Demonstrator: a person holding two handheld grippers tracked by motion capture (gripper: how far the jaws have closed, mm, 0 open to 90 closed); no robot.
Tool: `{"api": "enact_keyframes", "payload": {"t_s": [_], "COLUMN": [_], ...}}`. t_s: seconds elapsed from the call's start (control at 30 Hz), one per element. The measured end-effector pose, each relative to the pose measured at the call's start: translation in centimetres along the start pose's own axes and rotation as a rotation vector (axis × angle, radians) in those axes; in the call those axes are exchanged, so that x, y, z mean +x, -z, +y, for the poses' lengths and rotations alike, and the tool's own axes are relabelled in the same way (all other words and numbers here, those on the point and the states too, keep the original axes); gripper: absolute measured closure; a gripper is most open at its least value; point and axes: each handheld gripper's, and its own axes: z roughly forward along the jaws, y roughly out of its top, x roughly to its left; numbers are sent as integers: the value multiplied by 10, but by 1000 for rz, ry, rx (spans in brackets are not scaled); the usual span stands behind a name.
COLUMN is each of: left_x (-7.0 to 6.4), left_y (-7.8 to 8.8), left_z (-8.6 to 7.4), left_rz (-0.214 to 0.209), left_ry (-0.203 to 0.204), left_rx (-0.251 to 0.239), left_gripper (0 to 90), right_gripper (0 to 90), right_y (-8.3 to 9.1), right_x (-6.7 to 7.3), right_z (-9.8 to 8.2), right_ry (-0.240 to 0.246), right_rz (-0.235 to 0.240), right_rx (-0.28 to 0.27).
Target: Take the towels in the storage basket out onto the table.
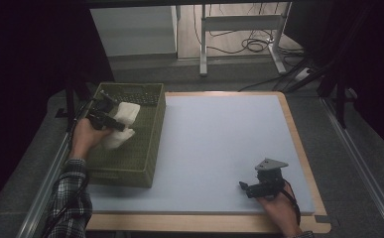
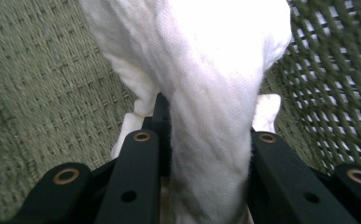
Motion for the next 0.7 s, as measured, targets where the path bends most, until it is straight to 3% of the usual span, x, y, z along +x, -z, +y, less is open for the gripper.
{"api": "enact_keyframes", "payload": {"t_s": [0.53,0.7], "left_x": [-22,-36], "left_y": [36,45], "left_z": [6,11], "left_rz": [-7,-24], "left_ry": [-57,-94], "left_rx": [-34,-40], "left_gripper": [724,722], "right_gripper": [31,31], "right_y": [0,0], "right_x": [0,0], "right_z": [0,0], "right_ry": [0,0], "right_rz": [0,0], "right_rx": [0,0]}}
